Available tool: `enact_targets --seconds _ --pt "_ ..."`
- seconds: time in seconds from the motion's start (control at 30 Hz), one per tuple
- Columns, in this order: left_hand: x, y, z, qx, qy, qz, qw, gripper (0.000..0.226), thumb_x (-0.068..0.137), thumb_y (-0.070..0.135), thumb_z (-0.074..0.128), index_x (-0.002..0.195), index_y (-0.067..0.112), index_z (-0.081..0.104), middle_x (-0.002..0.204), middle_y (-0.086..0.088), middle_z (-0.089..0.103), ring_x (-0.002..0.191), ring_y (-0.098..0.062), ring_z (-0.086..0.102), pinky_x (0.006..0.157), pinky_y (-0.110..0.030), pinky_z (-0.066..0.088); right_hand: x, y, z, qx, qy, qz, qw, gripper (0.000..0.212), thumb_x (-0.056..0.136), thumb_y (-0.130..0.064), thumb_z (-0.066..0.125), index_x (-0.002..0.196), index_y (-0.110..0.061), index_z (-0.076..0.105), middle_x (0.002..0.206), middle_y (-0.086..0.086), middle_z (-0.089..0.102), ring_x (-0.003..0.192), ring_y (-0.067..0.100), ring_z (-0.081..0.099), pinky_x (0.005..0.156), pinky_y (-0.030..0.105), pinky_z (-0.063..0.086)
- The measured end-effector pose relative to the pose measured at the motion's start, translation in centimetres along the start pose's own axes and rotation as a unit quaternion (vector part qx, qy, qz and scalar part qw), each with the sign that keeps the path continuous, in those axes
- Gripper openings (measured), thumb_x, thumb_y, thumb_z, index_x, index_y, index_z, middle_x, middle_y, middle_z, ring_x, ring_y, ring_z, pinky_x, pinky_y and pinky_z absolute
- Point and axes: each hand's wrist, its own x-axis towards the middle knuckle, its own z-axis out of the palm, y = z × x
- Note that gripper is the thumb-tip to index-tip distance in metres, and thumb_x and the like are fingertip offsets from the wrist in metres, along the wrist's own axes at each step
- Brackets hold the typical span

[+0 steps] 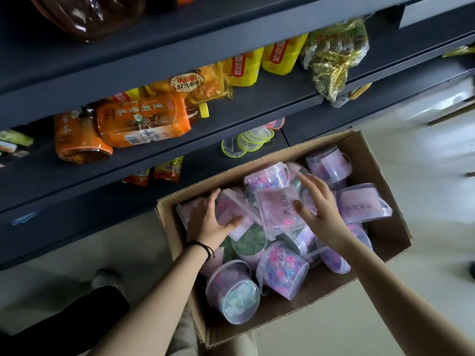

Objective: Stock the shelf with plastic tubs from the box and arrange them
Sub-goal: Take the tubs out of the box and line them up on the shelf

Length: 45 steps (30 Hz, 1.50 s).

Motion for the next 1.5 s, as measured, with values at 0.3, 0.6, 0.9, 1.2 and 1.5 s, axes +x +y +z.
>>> enact_targets --seconds 0.3,0.6,0.9,1.2,1.5 --pt "0.1 0.5 0.6 -0.034 -0.004 -0.058 0.998 0.100 0.053 0.045 0.091 0.135 0.012 0.044 0.135 -0.008 0.052 0.120 -0.020 0.050 0.091 -0.025 0.041 0.9 -1.3 -0.3 -0.233 -0.213 -0.030 0.948 0.110 0.057 -0.078 0.067 0.148 -0.040 0.019 0.156 -0.005 0.021 0.140 0.019 0.030 0.109 0.042 0.034" --pt "-2.3 -0.2 -2.1 -0.130 0.065 -0.064 0.987 0.095 0.047 0.035 0.095 0.125 0.003 0.052 0.125 -0.010 0.059 0.117 -0.024 0.057 0.100 -0.040 0.047 2.1 -2.9 2.6 -0.272 -0.169 -0.066 0.945 0.104 0.054 -0.047 0.086 0.138 -0.017 0.034 0.134 0.003 0.046 0.123 0.025 0.046 0.098 0.034 0.040" --pt "-7.2 5.2 -7.5 -0.271 0.176 -0.017 0.946 0.092 0.044 0.025 0.097 0.120 0.018 0.047 0.125 -0.004 0.053 0.107 -0.017 0.057 0.091 -0.028 0.049 -2.2 -9.5 -0.6 0.024 0.022 0.071 0.997 0.102 0.055 -0.049 0.086 0.141 -0.034 0.033 0.130 0.003 0.056 0.114 0.024 0.054 0.089 0.035 0.045" --pt "-18.5 15.6 -21.9 -0.388 0.220 0.150 0.882 0.111 0.049 0.037 0.089 0.141 0.032 0.027 0.129 0.010 0.047 0.111 0.005 0.054 0.081 -0.008 0.045 -4.1 -27.3 -10.1 0.328 0.122 -0.049 0.936 0.078 0.057 -0.056 0.084 0.123 -0.044 0.044 0.106 -0.019 0.068 0.092 0.004 0.068 0.074 0.020 0.054" --pt "-29.4 19.5 -37.8 -0.368 0.298 0.275 0.837 0.110 0.052 0.047 0.089 0.134 0.040 0.016 0.121 0.017 0.046 0.092 0.022 0.053 0.067 -0.002 0.046 -5.1 -47.1 -14.4 0.367 0.077 -0.210 0.903 0.064 0.070 -0.043 0.082 0.125 -0.030 0.052 0.111 -0.017 0.066 0.101 0.002 0.065 0.078 0.017 0.053"
